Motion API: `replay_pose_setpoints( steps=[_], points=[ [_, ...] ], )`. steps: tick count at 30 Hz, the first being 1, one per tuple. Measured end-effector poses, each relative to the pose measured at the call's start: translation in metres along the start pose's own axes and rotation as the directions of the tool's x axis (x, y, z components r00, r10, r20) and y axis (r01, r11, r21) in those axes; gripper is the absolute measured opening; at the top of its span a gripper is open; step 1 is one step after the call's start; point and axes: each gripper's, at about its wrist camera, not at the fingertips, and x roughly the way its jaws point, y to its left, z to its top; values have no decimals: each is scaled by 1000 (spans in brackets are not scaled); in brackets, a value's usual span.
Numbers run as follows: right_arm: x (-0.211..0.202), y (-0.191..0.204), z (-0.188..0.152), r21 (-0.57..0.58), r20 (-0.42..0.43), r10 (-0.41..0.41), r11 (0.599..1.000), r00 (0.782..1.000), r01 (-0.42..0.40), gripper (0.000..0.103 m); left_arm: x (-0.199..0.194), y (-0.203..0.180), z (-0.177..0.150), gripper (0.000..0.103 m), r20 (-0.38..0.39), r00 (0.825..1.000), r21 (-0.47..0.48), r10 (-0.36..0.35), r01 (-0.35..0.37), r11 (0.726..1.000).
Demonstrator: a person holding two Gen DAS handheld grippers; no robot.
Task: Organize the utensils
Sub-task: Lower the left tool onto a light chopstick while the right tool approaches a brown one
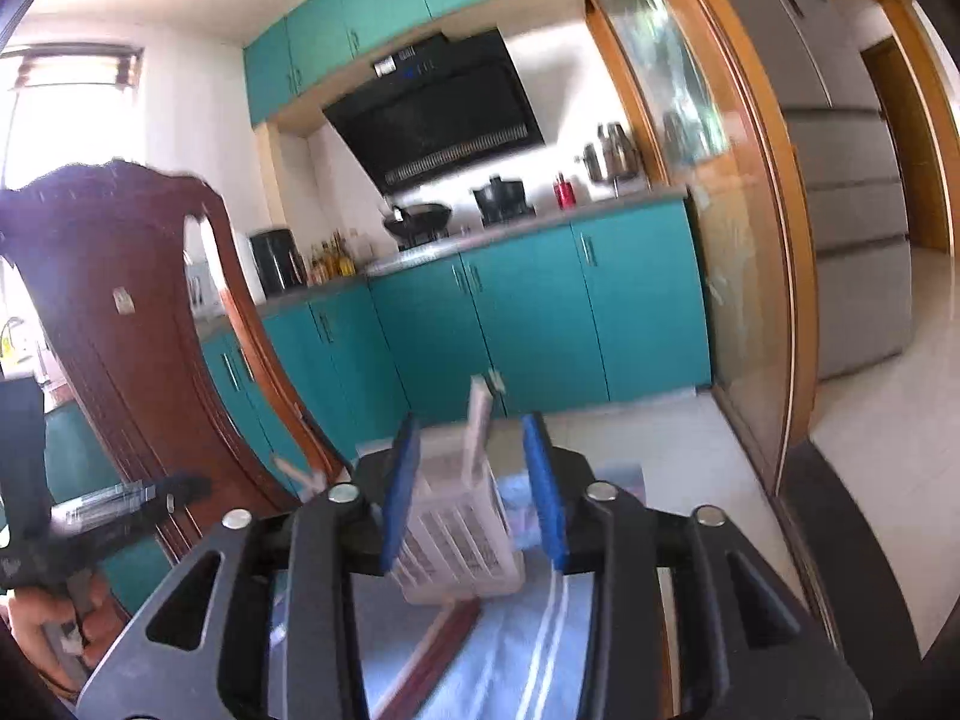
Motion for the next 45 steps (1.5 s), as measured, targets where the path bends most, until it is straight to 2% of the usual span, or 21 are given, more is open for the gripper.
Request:
replay_pose_setpoints(
  steps=[1,2,4,7,8,9,12,15,17,20,25,31,35,36,37,39,41,43,45],
  points=[
    [11,-7,-10,16,-53,3,1000,999,-2,38,16,0,-15,23,-61,998,-4,-10,10,1000],
    [25,-16,-22,42,-123,11,999,992,-6,38,36,0,-34,21,-146,989,-18,-17,14,1000],
    [54,-31,-50,82,-261,25,997,965,-4,38,68,0,-68,20,-280,960,-43,-20,9,999],
    [80,-35,-77,77,-390,22,997,920,9,38,88,-3,-99,20,-362,932,-46,-13,-4,999],
    [92,-32,-88,69,-464,27,998,885,6,38,91,-5,-110,20,-385,922,-56,-28,8,998],
    [99,-28,-94,48,-497,15,999,867,11,38,93,-8,-115,20,-395,918,-56,-37,16,998],
    [108,-16,-109,-33,-527,-63,998,848,54,38,100,-17,-126,20,-422,906,-30,-32,21,999],
    [114,-11,-121,-20,-561,-55,998,826,53,40,98,-18,-128,20,-409,912,-20,-7,-2,1000],
    [117,-11,-125,-3,-576,-47,998,816,55,41,99,-16,-128,17,-412,911,-45,-2,-18,999],
    [121,-15,-128,8,-588,-55,997,807,74,42,96,-18,-131,9,-405,914,-36,20,-38,999],
    [127,-17,-131,32,-610,-42,996,791,77,42,87,-30,-136,7,-418,908,-35,-16,2,999],
    [134,7,-144,-32,-624,-38,999,780,23,42,82,-49,-142,7,-440,895,-27,-66,61,998],
    [140,20,-156,-104,-643,-84,994,761,21,42,80,-39,-144,7,-445,893,-72,-75,48,996],
    [143,22,-160,-132,-653,-107,991,749,26,40,80,-34,-143,7,-444,893,-82,-70,37,996],
    [142,25,-161,-165,-643,-131,986,755,30,37,80,-31,-143,7,-442,894,-89,-67,30,996],
    [142,27,-162,-213,-639,-171,976,750,41,17,80,-25,-143,7,-440,896,-100,-60,18,995],
    [142,21,-160,-212,-647,-176,976,742,47,9,79,-19,-143,8,-438,897,-108,-55,8,994],
    [141,12,-157,-185,-653,-175,980,737,69,8,78,-15,-143,8,-436,898,-115,-54,3,993],
    [139,0,-154,-185,-641,-207,976,739,113,8,80,-14,-142,8,-434,899,-123,-55,2,992]
  ],
)
